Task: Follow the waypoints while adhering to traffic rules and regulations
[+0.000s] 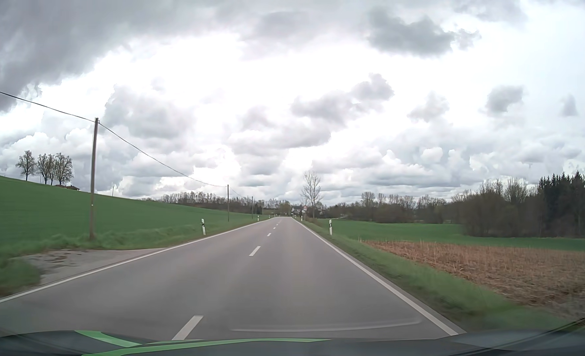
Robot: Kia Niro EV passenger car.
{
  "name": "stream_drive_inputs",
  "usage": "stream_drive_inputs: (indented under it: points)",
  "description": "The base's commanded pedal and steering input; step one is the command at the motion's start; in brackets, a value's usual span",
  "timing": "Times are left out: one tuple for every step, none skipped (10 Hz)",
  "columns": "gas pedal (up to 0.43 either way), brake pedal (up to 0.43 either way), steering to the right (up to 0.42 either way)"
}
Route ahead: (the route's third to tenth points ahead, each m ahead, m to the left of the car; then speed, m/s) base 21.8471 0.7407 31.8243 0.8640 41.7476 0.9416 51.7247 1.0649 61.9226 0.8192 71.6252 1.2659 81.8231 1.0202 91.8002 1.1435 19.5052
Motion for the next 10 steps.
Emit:
stream_drive_inputs:
  points:
    - [0.280, 0.000, -0.002]
    - [0.280, 0.000, -0.002]
    - [0.280, 0.000, -0.002]
    - [0.280, 0.000, -0.002]
    - [0.280, 0.000, -0.002]
    - [0.280, 0.000, -0.002]
    - [0.280, 0.000, -0.002]
    - [0.280, 0.000, -0.001]
    - [0.280, 0.000, -0.001]
    - [0.280, 0.000, -0.001]
